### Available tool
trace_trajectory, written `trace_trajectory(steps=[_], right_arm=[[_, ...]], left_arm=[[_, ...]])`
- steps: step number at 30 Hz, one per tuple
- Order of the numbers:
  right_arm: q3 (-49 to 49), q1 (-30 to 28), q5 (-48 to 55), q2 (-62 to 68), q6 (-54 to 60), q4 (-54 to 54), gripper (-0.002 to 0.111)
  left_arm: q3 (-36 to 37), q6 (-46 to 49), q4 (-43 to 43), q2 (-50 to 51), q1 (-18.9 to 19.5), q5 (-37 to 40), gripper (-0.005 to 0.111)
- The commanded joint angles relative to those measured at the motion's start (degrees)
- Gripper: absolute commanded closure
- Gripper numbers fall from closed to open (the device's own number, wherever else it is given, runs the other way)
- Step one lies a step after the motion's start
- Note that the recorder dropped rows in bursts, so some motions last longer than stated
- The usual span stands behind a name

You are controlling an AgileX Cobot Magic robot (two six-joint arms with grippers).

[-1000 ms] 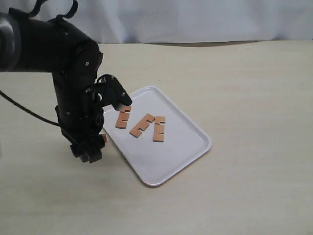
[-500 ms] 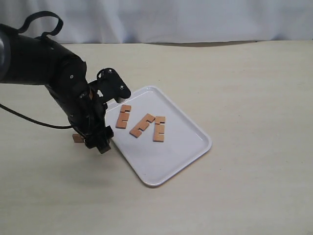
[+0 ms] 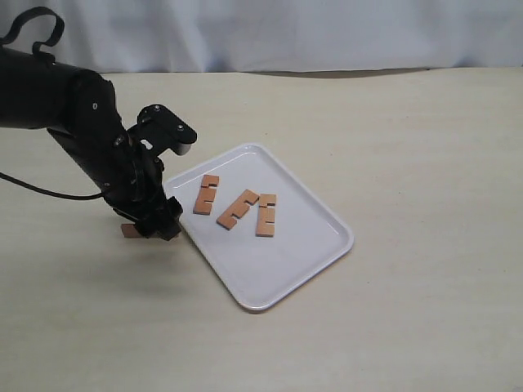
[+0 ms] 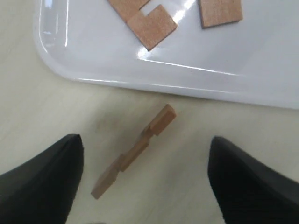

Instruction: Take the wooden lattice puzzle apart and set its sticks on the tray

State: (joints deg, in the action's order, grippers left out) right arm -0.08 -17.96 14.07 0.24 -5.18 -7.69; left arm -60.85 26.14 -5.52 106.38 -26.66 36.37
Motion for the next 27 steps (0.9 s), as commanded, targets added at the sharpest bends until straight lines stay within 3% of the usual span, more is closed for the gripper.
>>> trace_trajectory(steps=[1, 27], right_arm=[[0.1, 0.2, 0.0, -0.2, 0.0, 0.4, 0.104], [0.1, 0.2, 0.0, -0.2, 0.0, 0.4, 0.104]], left_arm=[[0.1, 0.8, -1.2, 0.1, 0.0, -0.3, 0.037], [3.5, 0.6, -3.7, 0.6, 0.1, -5.4, 0.037]])
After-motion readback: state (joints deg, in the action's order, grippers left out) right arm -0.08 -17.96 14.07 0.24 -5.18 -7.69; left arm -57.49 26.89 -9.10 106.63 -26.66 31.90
